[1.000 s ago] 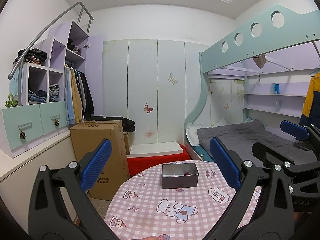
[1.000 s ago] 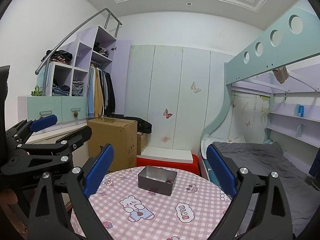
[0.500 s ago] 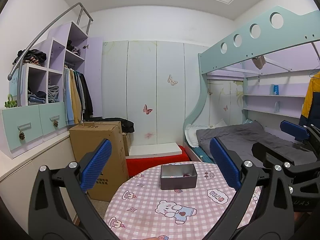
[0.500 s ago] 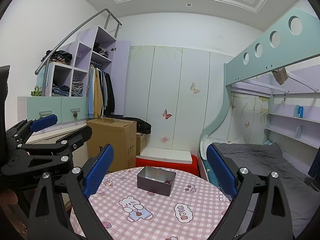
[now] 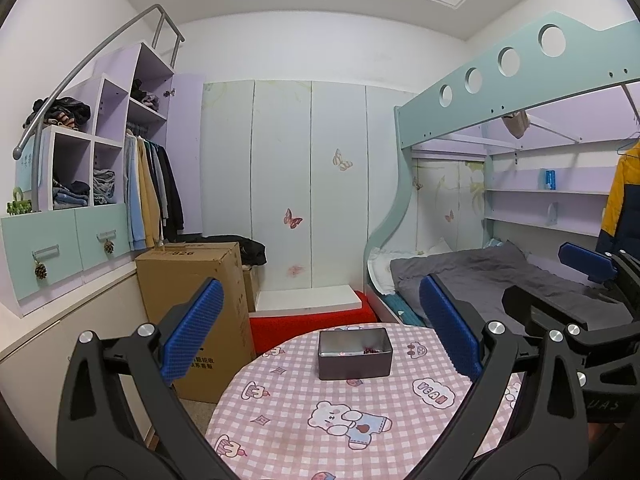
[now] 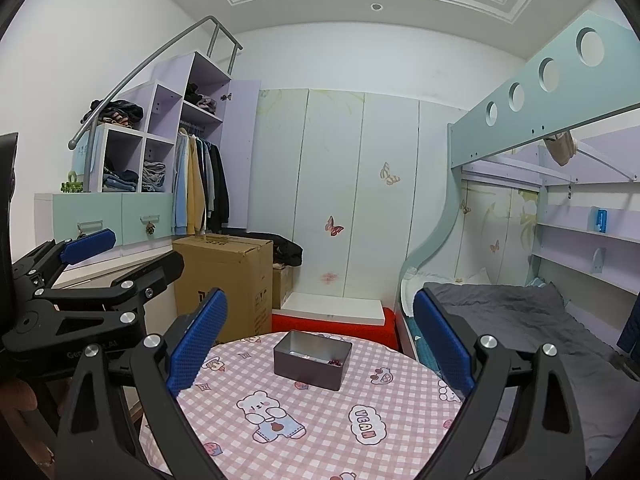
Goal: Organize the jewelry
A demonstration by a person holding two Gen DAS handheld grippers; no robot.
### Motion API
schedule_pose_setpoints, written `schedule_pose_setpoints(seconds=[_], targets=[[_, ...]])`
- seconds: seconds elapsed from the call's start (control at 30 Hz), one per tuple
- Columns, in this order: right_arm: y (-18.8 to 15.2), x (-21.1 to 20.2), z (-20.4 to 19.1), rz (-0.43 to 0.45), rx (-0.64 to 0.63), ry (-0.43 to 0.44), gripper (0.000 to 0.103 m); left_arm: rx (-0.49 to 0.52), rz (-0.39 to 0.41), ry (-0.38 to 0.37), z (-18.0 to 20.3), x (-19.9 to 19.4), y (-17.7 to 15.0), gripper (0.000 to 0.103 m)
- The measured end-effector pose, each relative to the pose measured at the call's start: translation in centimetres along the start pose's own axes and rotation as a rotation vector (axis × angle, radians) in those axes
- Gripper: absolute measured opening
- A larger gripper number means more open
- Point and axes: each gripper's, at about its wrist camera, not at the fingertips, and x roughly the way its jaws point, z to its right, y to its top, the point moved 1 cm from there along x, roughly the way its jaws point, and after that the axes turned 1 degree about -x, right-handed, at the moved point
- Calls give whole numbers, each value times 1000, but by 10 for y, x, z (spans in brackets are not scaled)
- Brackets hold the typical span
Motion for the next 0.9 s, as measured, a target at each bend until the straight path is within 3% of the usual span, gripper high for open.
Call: schedule_pose_setpoints(seconds=[0.9], targets=[[-2,7,-2,-12,6,-4,91,8,-3,4,-2,4,-2,96]])
